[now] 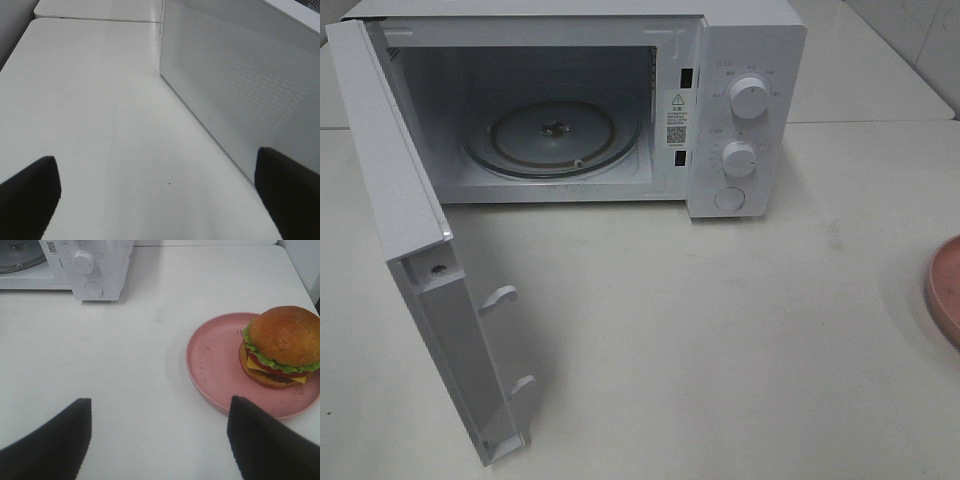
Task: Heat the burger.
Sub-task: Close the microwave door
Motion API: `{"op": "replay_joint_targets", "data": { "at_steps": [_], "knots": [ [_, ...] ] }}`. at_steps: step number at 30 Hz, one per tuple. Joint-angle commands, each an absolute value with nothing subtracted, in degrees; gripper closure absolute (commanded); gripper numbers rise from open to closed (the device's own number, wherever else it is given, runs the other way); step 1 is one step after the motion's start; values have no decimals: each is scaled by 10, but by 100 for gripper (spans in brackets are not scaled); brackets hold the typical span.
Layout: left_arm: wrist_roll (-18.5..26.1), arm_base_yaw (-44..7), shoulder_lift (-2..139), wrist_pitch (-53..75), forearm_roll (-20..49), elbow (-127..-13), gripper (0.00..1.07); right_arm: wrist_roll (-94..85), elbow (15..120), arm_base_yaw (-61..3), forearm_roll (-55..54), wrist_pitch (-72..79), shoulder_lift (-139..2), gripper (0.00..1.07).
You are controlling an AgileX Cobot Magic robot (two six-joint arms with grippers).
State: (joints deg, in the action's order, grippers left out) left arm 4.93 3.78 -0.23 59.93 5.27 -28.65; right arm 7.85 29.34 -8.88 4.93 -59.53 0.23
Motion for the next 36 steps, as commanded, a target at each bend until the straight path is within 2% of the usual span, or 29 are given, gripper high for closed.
{"op": "replay_joint_targets", "data": {
  "at_steps": [1,36],
  "knots": [
    [46,38,-14,595,56,-285,9,77,292,-86,53,-596,18,33],
    [46,38,-13,594,69,-285,9,78,292,-86,53,-596,18,33]
  ]
}}
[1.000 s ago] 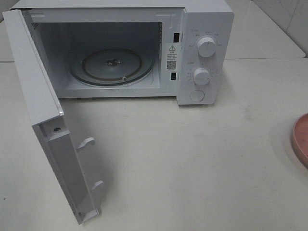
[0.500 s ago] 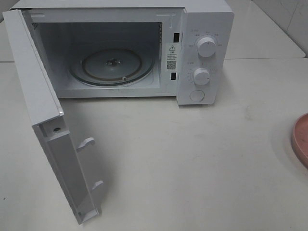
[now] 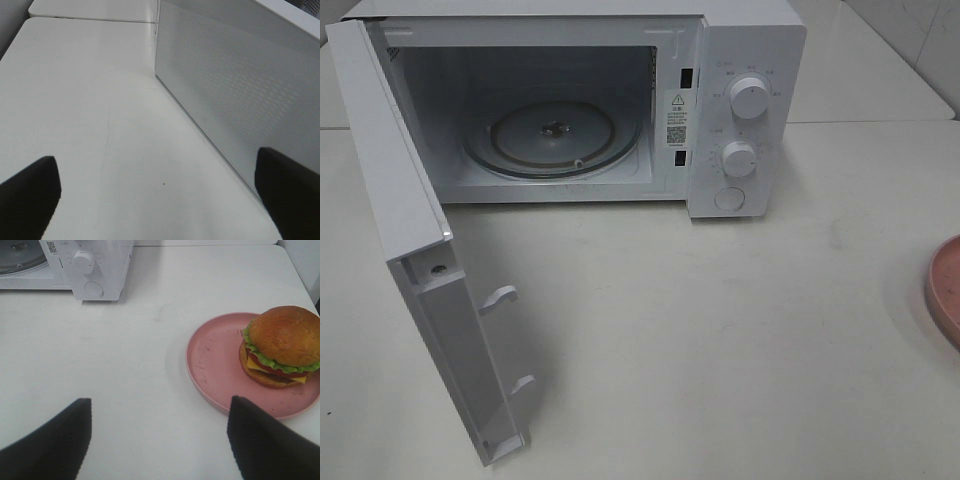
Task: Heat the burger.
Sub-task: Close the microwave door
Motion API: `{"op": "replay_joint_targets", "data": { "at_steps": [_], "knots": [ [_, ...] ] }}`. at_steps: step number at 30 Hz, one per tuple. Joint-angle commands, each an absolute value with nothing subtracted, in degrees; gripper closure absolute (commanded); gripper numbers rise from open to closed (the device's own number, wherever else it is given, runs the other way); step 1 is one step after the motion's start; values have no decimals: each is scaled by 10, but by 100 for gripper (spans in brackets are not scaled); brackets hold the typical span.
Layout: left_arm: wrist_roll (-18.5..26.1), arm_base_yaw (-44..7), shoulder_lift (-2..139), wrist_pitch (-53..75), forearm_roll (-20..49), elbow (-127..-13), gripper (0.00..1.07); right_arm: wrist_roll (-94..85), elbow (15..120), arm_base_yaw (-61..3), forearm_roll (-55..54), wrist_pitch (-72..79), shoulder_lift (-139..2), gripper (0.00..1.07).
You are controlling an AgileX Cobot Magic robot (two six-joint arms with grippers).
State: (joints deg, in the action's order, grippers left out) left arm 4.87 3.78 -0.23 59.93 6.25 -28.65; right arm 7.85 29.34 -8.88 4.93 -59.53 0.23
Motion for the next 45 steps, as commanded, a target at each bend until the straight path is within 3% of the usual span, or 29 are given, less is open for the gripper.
{"op": "replay_joint_targets", "data": {
  "at_steps": [1,9,12,14,17,18,19,20,21,22,25,33,36,43,45],
  "knots": [
    [46,38,-13,594,69,-285,9,78,292,-86,53,-596,18,33],
    [46,38,19,535,105,-300,12,78,292,-86,53,-596,18,33],
    [46,38,57,504,105,-300,19,78,292,-86,53,-596,18,33],
    [46,38,111,451,106,-296,42,78,292,-86,53,-596,18,33],
    [46,38,121,434,108,-293,49,78,292,-86,53,-596,18,33],
    [46,38,147,403,117,-285,65,78,292,-86,53,-596,18,33],
    [46,38,161,386,120,-279,75,78,292,-86,53,-596,18,33],
    [46,38,161,386,120,-279,75,78,292,-86,53,-596,18,33],
    [46,38,188,354,124,-266,96,78,292,-86,53,-596,18,33],
    [48,38,219,321,125,-253,107,78,292,-86,53,-596,18,33],
    [51,38,232,305,125,-246,107,78,292,-86,53,-596,18,33],
    [144,38,359,34,171,-168,107,78,292,-86,53,-596,18,33],
    [158,38,400,-44,170,-145,107,78,292,-86,53,-596,18,33],
    [150,29,479,-203,146,-121,107,78,292,-86,53,-596,18,33],
    [140,7,524,-272,95,-117,107,78,292,-86,53,-596,18,33]
  ]
}}
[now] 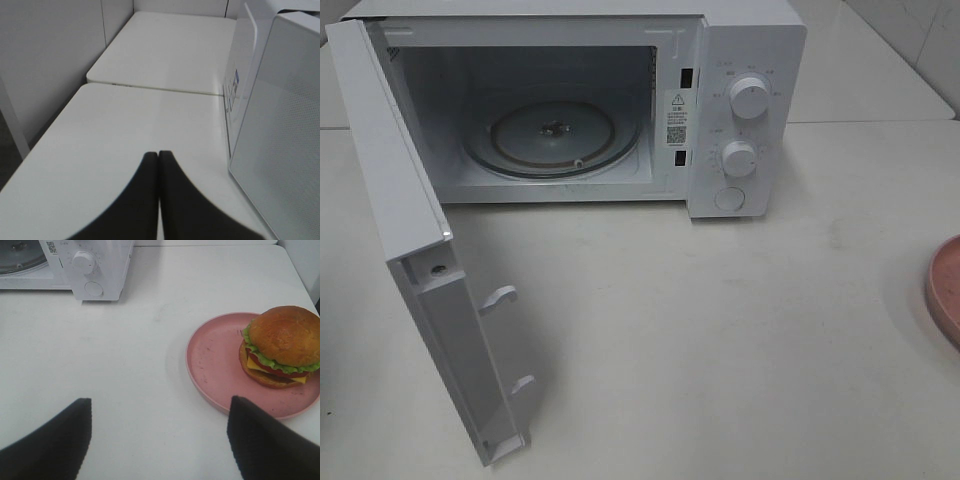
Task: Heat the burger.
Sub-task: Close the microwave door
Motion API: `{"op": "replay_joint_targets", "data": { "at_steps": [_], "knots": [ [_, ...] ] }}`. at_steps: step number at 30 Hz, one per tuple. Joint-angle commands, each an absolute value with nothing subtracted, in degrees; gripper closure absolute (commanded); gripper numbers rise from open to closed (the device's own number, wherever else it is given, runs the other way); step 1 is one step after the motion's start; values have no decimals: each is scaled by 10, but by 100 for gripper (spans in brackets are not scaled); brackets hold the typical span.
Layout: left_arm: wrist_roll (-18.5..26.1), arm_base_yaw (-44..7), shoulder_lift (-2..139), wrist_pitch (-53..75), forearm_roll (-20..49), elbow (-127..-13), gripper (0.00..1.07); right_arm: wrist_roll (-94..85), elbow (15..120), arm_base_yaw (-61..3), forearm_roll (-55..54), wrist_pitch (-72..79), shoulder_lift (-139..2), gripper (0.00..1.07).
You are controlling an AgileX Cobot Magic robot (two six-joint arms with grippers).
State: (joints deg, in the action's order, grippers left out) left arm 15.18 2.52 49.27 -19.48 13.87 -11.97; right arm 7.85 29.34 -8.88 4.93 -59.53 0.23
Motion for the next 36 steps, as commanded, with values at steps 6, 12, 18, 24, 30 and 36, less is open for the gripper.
{"op": "replay_joint_targets", "data": {
  "at_steps": [6,12,18,24,30,36],
  "knots": [
    [91,-38,616,-345,-60,-117,107,78,292,-86,53,-596,18,33],
    [15,-66,692,-438,-115,-117,107,78,292,-86,53,-596,18,33],
    [-46,-75,747,-501,-161,-117,107,78,292,-86,53,-596,18,33],
    [-73,-75,818,-598,-206,-118,107,78,292,-86,53,-596,18,33],
    [-112,-78,886,-625,-226,-138,107,78,292,-86,53,-596,18,33],
    [-103,-131,924,-623,-213,-167,107,78,292,-86,53,-596,18,33]
  ]
}}
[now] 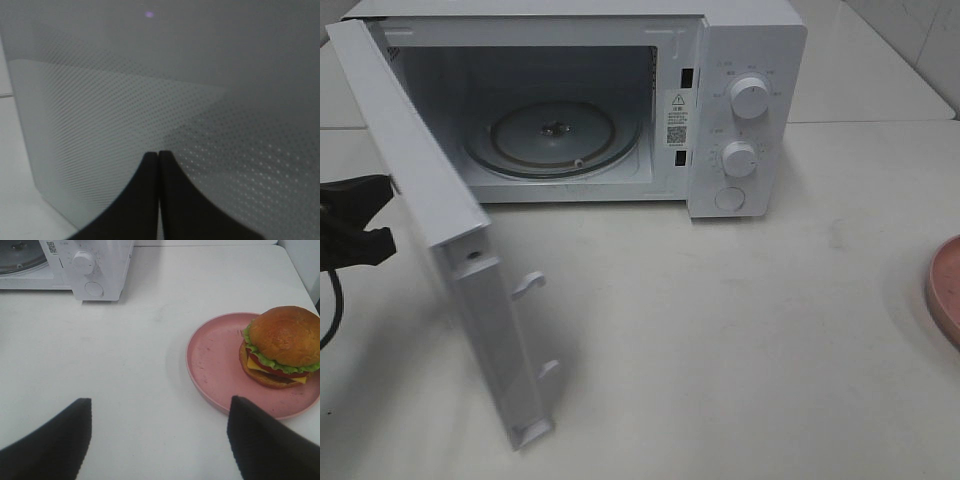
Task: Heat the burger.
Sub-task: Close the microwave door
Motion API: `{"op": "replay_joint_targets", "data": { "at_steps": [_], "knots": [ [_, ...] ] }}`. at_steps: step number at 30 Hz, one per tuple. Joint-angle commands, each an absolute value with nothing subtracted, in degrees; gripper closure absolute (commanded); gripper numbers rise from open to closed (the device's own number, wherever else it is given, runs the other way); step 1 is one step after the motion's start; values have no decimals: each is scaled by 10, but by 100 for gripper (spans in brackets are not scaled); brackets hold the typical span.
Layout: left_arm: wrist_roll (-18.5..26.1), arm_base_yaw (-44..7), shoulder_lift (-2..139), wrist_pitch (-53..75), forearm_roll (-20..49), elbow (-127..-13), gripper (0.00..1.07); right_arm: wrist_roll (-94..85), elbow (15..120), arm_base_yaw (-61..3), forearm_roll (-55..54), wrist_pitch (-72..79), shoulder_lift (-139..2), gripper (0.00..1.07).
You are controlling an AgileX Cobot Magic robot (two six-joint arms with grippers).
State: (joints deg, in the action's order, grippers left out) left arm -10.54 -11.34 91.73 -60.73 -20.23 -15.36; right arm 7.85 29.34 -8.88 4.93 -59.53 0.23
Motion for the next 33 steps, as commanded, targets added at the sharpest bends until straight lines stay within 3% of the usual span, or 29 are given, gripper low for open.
{"op": "replay_joint_targets", "data": {
  "at_steps": [1,3,9,11,17,20,26,33],
  "knots": [
    [-103,-131,924,-623,-213,-167,107,78,292,-86,53,-596,18,33],
    [-89,-176,945,-622,-158,-184,107,78,292,-86,53,-596,18,33],
    [-61,-222,956,-618,-91,-203,107,78,292,-86,53,-596,18,33],
    [-22,-268,964,-600,-18,-229,107,78,292,-86,53,-596,18,33],
    [10,-305,975,-567,40,-266,107,78,292,-86,53,-596,18,33],
    [64,-346,992,-515,112,-324,107,79,292,-86,53,-596,18,33],
    [112,-371,1012,-469,203,-395,107,79,292,-86,53,-596,18,33],
    [144,-383,1049,-433,240,-469,107,79,292,-86,53,-596,18,33]
  ]
}}
